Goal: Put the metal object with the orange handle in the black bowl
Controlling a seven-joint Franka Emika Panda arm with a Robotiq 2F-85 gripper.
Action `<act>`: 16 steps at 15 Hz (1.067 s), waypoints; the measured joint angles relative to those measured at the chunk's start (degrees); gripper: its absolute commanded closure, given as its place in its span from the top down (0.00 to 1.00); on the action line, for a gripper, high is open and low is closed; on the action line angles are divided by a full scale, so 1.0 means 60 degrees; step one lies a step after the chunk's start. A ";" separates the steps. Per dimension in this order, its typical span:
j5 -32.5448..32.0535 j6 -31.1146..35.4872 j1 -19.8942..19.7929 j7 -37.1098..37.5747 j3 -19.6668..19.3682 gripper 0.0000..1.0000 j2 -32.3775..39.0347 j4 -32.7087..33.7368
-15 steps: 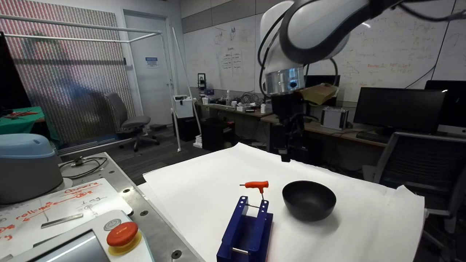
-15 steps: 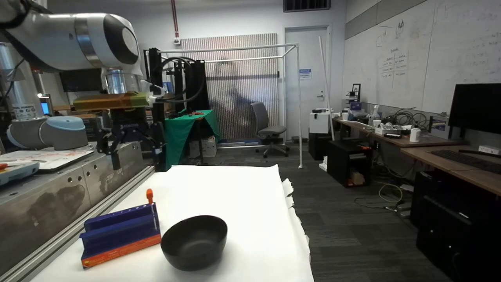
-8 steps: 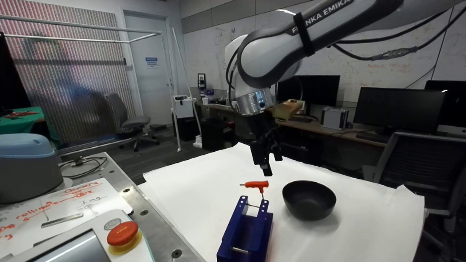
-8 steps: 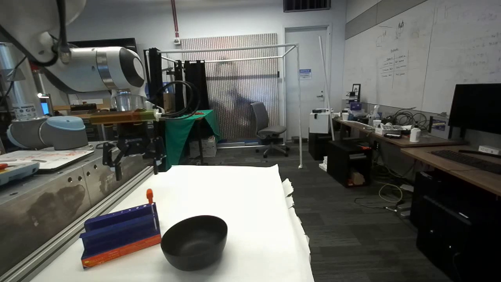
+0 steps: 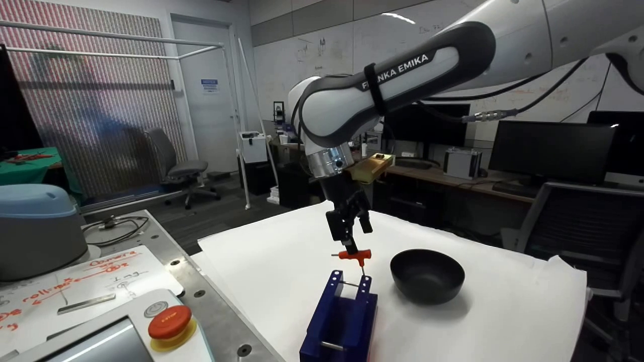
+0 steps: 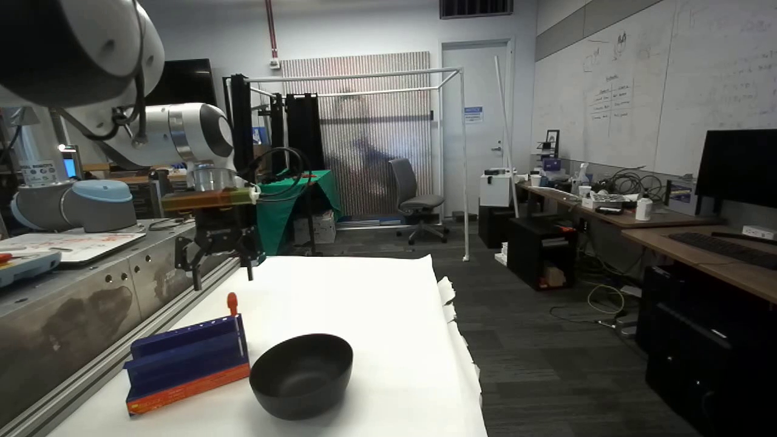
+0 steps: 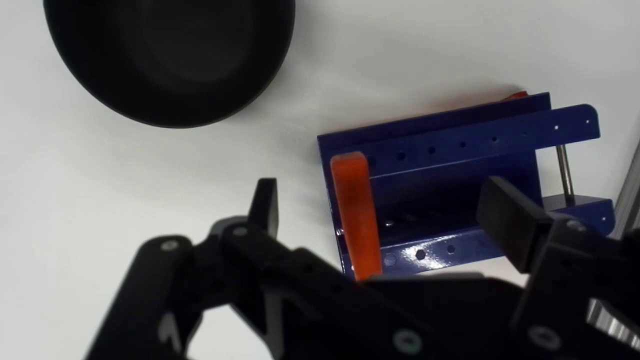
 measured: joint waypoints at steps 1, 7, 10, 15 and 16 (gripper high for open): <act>0.0000 -0.0005 0.0000 0.0000 -0.0026 1.00 0.0195 0.0198; 0.0004 -0.0464 -0.0007 0.0000 -0.0201 0.58 0.1072 0.1116; 0.0028 -0.0802 -0.0007 -0.0015 -0.0216 0.35 0.1340 0.1503; 0.0093 -0.1168 -0.0005 -0.0095 -0.0202 0.09 0.1531 0.1922; 0.0110 -0.1170 -0.0006 -0.0095 -0.0174 0.13 0.1530 0.1968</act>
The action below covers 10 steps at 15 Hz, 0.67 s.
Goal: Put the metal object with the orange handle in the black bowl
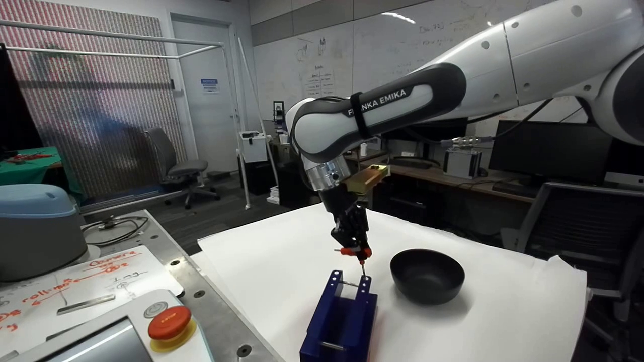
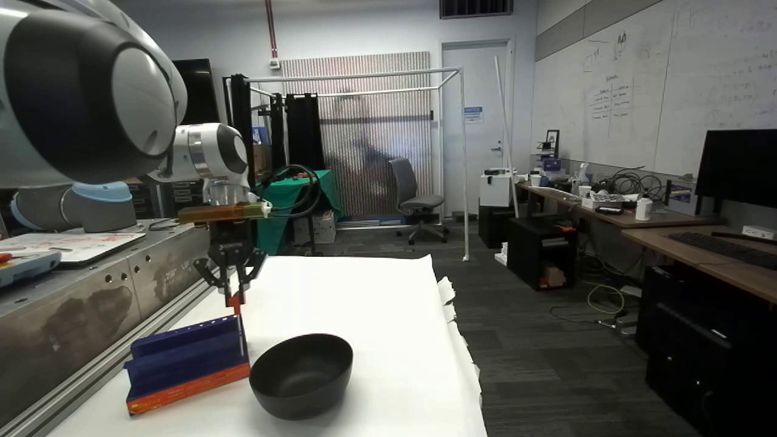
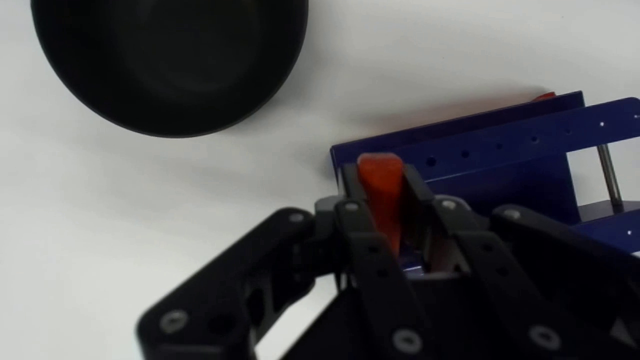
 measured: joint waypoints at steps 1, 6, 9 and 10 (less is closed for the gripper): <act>0.0010 0.0000 0.0000 0.0000 0.0040 0.13 -0.0007 0.0055; 0.0019 0.0257 0.0002 0.0013 0.0223 0.13 -0.0741 0.0096; 0.0087 0.0436 -0.0028 0.0220 0.0250 0.13 -0.1595 0.0019; 0.0095 0.0498 -0.0054 0.0457 0.0235 0.13 -0.1889 -0.0057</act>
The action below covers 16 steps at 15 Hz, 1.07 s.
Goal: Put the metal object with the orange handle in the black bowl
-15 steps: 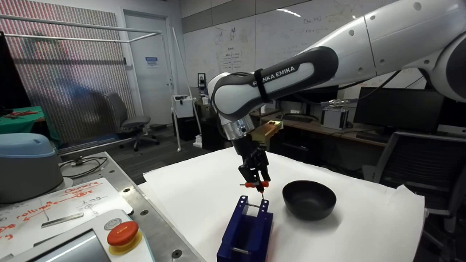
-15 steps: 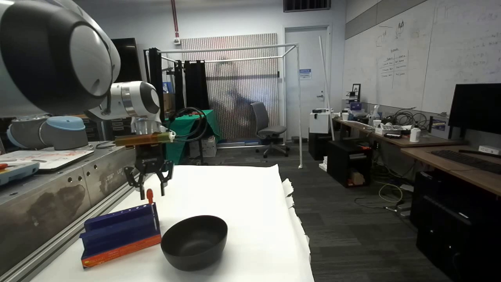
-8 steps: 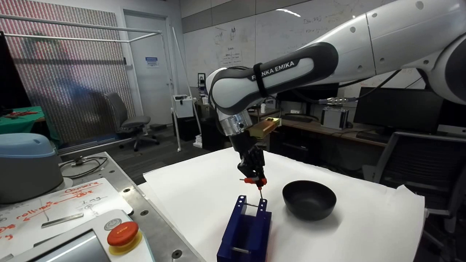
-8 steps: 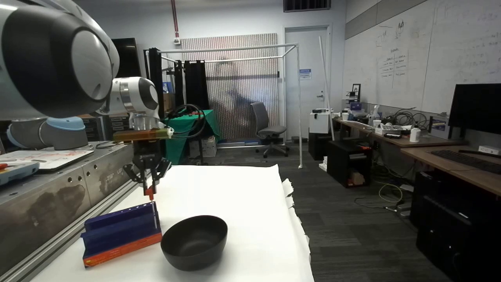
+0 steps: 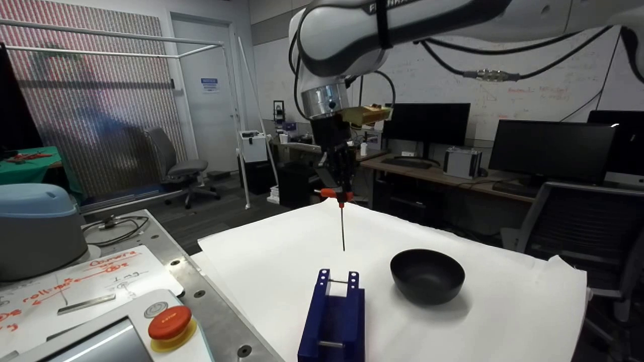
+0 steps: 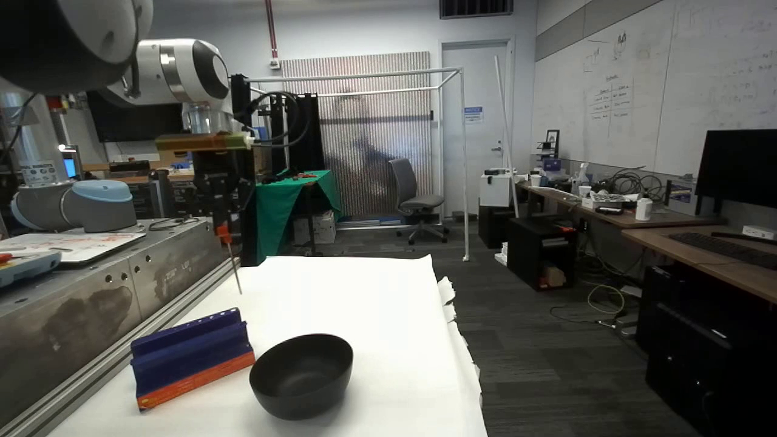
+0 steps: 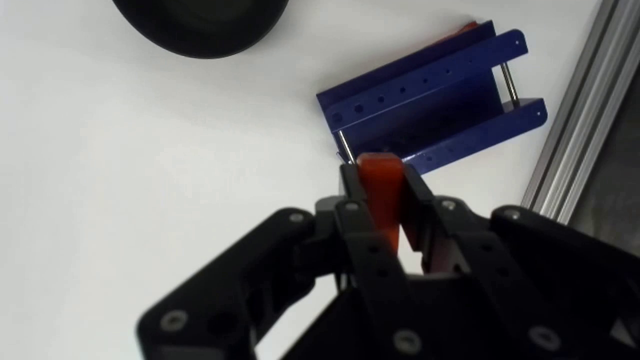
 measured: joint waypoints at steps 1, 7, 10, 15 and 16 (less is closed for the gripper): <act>-0.0001 0.0120 -0.0025 0.0355 -0.0063 0.13 -0.0302 -0.0144; -0.0550 0.0435 -0.0181 0.2491 -0.1023 0.12 -0.1222 -0.1881; -0.0618 0.0484 -0.0188 0.3686 -0.1450 0.12 -0.1117 -0.2862; -0.0502 -0.0125 -0.0188 0.5374 -0.1748 0.32 -0.0770 -0.3839; -0.0420 -0.0285 -0.0189 0.5530 -0.1765 0.47 -0.0722 -0.3933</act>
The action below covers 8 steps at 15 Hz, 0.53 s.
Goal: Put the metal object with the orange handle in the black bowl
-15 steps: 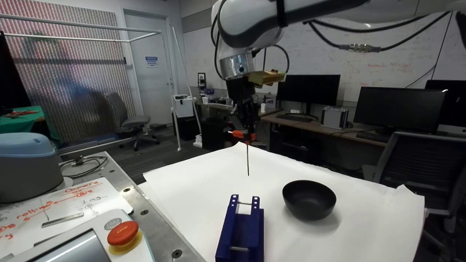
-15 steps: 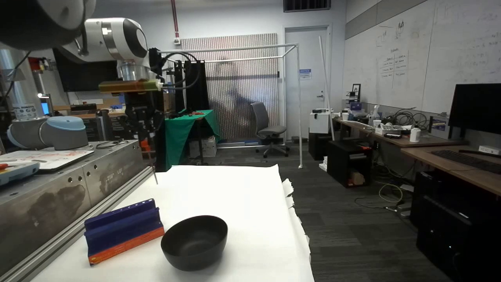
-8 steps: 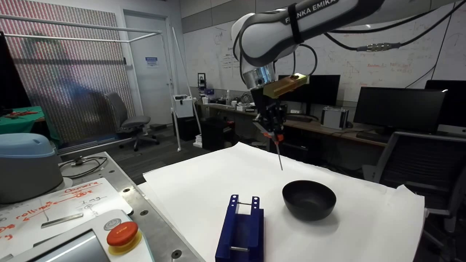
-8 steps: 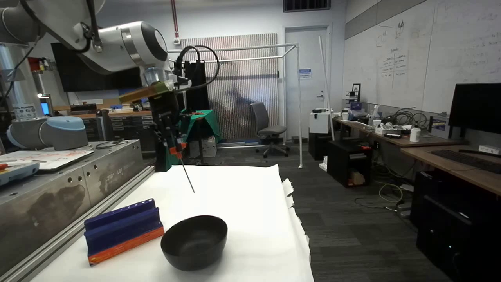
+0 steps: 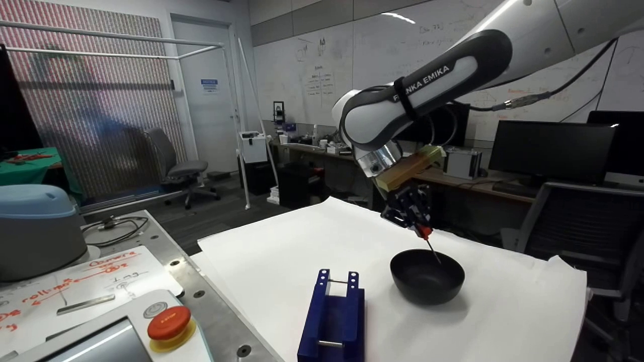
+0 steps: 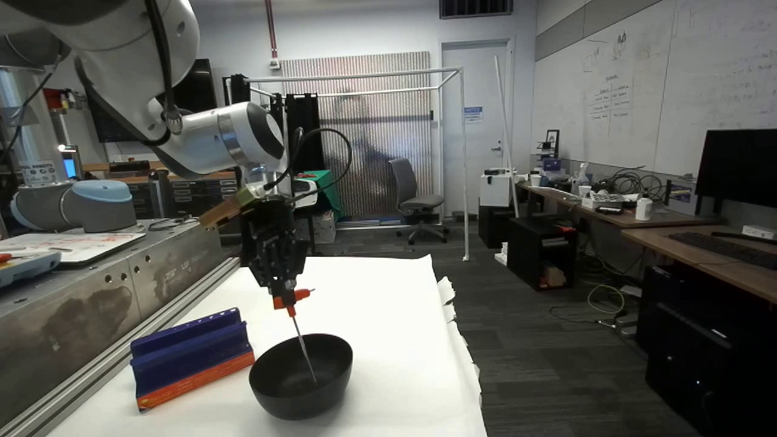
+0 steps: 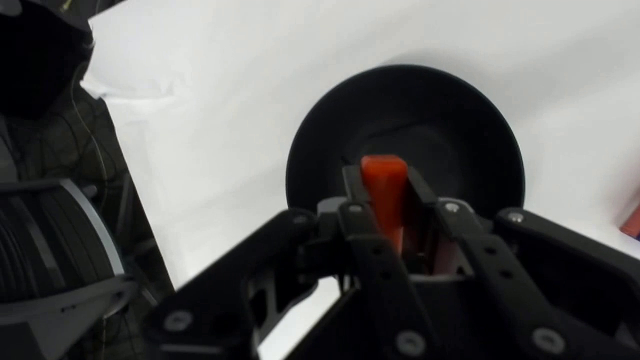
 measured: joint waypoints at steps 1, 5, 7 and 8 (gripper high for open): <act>0.0107 -0.0123 -0.0006 0.0103 -0.0005 0.54 0.0032 -0.0070; 0.0704 -0.0216 -0.0019 0.0243 0.0010 0.84 0.0076 -0.0201; 0.1276 -0.0034 -0.0107 0.0045 0.0108 0.99 -0.0045 -0.0190; 0.1572 0.0055 -0.0175 -0.0106 0.0168 1.00 -0.0182 -0.0182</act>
